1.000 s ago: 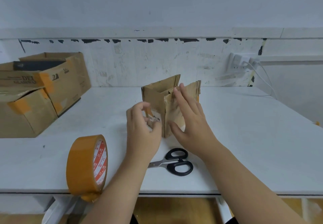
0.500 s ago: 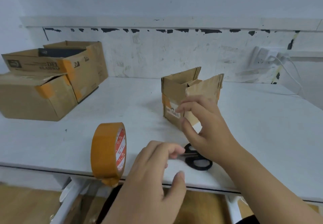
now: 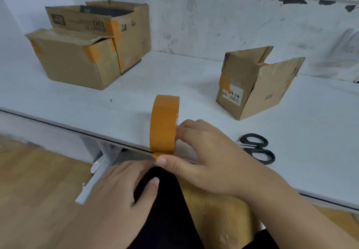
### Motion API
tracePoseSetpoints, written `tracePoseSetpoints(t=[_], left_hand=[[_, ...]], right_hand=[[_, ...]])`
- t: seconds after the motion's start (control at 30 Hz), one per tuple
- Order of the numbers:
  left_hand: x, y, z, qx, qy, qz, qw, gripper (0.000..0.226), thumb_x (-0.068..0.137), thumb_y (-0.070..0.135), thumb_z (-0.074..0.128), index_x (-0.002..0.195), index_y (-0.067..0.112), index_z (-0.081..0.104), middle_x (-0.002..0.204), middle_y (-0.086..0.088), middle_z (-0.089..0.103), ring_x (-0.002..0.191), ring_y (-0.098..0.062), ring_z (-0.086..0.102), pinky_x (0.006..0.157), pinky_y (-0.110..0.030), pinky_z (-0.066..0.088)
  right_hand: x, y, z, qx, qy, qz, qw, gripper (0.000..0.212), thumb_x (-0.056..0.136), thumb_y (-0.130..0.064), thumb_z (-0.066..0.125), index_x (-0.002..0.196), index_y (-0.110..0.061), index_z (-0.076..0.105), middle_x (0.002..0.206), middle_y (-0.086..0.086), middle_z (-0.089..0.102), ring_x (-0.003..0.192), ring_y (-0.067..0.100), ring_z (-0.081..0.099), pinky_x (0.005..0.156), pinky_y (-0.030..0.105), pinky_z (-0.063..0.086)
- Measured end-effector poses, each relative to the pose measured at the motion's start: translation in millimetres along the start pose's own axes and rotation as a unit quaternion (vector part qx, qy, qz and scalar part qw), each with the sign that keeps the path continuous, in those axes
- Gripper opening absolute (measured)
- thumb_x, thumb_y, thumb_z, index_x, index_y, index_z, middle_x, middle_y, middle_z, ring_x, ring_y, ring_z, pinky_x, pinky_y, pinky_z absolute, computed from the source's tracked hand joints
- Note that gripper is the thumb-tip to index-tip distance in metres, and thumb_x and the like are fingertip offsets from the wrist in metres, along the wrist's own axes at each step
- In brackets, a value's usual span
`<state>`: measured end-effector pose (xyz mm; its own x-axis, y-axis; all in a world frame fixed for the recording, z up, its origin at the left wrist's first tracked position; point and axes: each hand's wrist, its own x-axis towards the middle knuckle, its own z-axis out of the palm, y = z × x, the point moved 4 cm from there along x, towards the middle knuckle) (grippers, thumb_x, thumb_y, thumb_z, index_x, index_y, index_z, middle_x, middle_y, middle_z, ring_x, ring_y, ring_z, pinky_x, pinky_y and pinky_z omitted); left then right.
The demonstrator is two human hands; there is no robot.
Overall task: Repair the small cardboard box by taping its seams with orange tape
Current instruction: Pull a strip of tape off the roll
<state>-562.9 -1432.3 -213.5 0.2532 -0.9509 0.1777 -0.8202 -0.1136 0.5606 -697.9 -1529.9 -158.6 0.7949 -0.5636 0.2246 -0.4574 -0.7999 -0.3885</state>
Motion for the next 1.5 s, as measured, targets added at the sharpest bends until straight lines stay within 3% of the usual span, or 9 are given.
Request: tracePoseSetpoints(t=[0.07,0.27,0.5,0.63,0.9,1.07,1.23,1.33,1.5], left_hand=[[4.1,-4.9,2.7,-0.102,-0.014,-0.033,0.994,0.028,0.084,0.058,0.041,0.108,0.052,0.054,0.097,0.033,0.064,0.099,0.006,0.060,0.084,-0.025,0.050],[12.2,-3.2,4.9,-0.170,0.019,-0.084,0.982,0.031,0.084,0.063,0.044,0.098,0.043,0.062,0.088,0.028,0.069,0.083,0.008,0.065,0.076,-0.031,0.056],[17.4,-2.3,17.6,-0.279,0.027,-0.127,0.952,0.024,0.093,0.041,0.050,0.087,0.028,0.068,0.072,0.014,0.073,0.061,-0.003,0.066,0.059,-0.008,0.048],[17.5,-4.9,21.9,-0.327,0.026,-0.166,0.930,0.020,0.092,0.028,0.054,0.083,0.024,0.071,0.071,0.009,0.074,0.053,-0.002,0.061,0.048,-0.005,0.039],[16.7,-2.3,30.0,-0.386,0.030,-0.213,0.897,0.028,0.092,0.034,0.050,0.079,0.017,0.069,0.069,0.002,0.073,0.054,-0.010,0.059,0.054,-0.024,0.037],[16.0,-1.2,34.9,-0.408,0.052,-0.179,0.894,0.025,0.093,0.032,0.054,0.077,0.015,0.064,0.061,0.002,0.067,0.050,-0.010,0.056,0.046,-0.012,0.038],[11.1,-1.6,36.0,-0.449,0.043,-0.156,0.879,0.026,0.094,0.025,0.053,0.073,0.009,0.055,0.055,0.000,0.057,0.048,-0.008,0.052,0.048,-0.021,0.036],[7.9,-2.0,36.4,-0.443,0.048,-0.130,0.886,0.028,0.095,0.022,0.052,0.069,0.010,0.053,0.055,0.000,0.055,0.048,-0.009,0.052,0.047,-0.018,0.037],[1.1,-4.1,43.1,-0.480,0.064,-0.123,0.866,0.033,0.094,0.020,0.052,0.061,0.016,0.049,0.050,0.004,0.048,0.047,-0.011,0.051,0.044,-0.016,0.036]], right_hand=[[6.1,0.0,5.9,0.015,0.009,-0.017,1.000,0.045,0.087,-0.066,0.039,0.091,-0.028,0.062,0.094,-0.009,0.059,0.090,0.011,0.053,0.080,0.037,0.046],[14.2,3.8,14.6,0.117,0.044,-0.075,0.989,0.037,0.095,-0.043,0.048,0.080,-0.015,0.067,0.078,0.001,0.059,0.078,0.019,0.055,0.069,0.039,0.043],[11.9,9.8,20.3,0.122,0.067,-0.090,0.986,0.038,0.096,-0.041,0.049,0.080,-0.013,0.069,0.077,0.004,0.060,0.080,0.019,0.056,0.070,0.037,0.043],[9.3,9.3,21.0,0.112,0.084,-0.083,0.987,0.036,0.094,-0.043,0.049,0.079,-0.017,0.069,0.076,0.002,0.059,0.080,0.019,0.054,0.073,0.038,0.043],[8.9,9.7,23.1,0.101,0.105,-0.077,0.986,0.035,0.093,-0.042,0.050,0.081,-0.013,0.066,0.080,0.002,0.060,0.079,0.019,0.054,0.071,0.039,0.041],[7.6,11.6,25.2,0.087,0.124,-0.079,0.985,0.036,0.094,-0.042,0.047,0.083,-0.012,0.063,0.081,0.001,0.059,0.078,0.020,0.052,0.072,0.039,0.042],[7.6,15.0,28.3,0.061,0.132,-0.073,0.987,0.043,0.096,-0.045,0.042,0.083,-0.009,0.060,0.079,0.001,0.058,0.075,0.020,0.052,0.069,0.039,0.042],[8.6,15.1,28.0,0.071,0.137,-0.079,0.985,0.043,0.096,-0.045,0.042,0.082,-0.009,0.060,0.078,0.002,0.058,0.073,0.019,0.053,0.066,0.039,0.043],[10.1,15.0,29.8,0.047,0.148,-0.067,0.986,0.043,0.096,-0.046,0.043,0.083,-0.010,0.061,0.079,0.001,0.057,0.071,0.019,0.053,0.064,0.042,0.044]])
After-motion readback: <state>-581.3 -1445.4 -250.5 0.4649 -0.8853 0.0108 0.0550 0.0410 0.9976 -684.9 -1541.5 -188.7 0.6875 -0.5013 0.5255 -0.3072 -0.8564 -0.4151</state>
